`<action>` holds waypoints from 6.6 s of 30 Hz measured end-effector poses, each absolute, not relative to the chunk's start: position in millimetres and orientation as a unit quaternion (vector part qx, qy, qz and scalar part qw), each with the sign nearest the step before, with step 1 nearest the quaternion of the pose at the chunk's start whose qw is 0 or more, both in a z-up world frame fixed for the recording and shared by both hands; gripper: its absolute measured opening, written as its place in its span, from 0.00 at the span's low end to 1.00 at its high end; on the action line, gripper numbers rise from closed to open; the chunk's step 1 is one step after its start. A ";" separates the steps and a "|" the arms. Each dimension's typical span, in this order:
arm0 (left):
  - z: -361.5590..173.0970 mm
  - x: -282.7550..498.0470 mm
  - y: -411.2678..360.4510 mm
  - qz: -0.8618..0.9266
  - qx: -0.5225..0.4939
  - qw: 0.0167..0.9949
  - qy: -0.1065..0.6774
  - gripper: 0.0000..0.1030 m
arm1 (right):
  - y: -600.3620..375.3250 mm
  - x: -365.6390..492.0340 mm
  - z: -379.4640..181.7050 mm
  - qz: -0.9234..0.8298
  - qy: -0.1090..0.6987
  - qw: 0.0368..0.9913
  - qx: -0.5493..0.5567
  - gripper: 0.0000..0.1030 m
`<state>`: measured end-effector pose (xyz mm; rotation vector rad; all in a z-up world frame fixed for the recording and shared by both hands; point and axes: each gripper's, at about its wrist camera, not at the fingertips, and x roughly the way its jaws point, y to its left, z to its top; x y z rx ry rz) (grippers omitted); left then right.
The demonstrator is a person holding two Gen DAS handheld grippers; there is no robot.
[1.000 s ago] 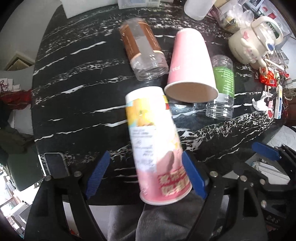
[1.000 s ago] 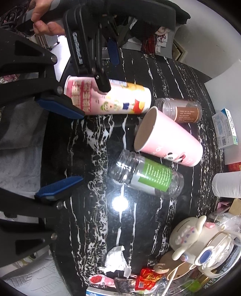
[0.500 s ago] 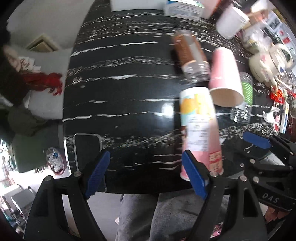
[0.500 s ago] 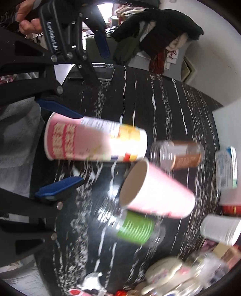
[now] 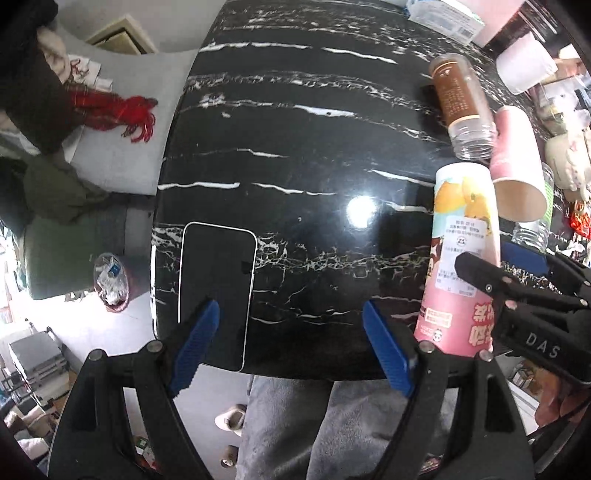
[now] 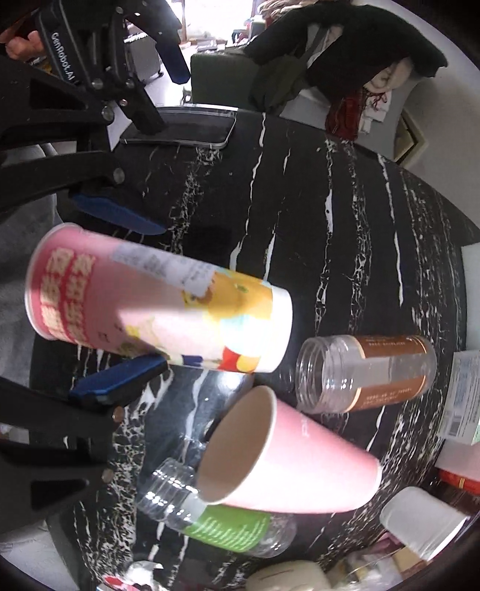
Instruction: Flip cup upside down
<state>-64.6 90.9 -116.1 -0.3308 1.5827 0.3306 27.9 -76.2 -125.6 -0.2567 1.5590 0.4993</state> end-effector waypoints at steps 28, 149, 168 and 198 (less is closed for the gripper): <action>-137.0 -37.3 97.1 0.142 -0.144 0.678 0.707 0.77 | -51.7 56.1 -173.6 0.217 0.724 0.642 -0.127 0.69; -52.5 -50.6 54.8 0.131 -0.081 0.727 0.670 0.77 | -117.6 -33.0 -78.8 0.241 0.490 0.825 -0.147 0.91; 17.3 -4.8 3.8 0.079 -0.025 0.767 0.636 0.77 | -165.2 0.7 11.5 0.202 0.564 0.793 -0.107 0.91; 26.7 8.5 -23.5 0.037 0.004 0.771 0.635 0.83 | -178.0 20.3 19.8 0.146 0.625 0.761 -0.094 0.91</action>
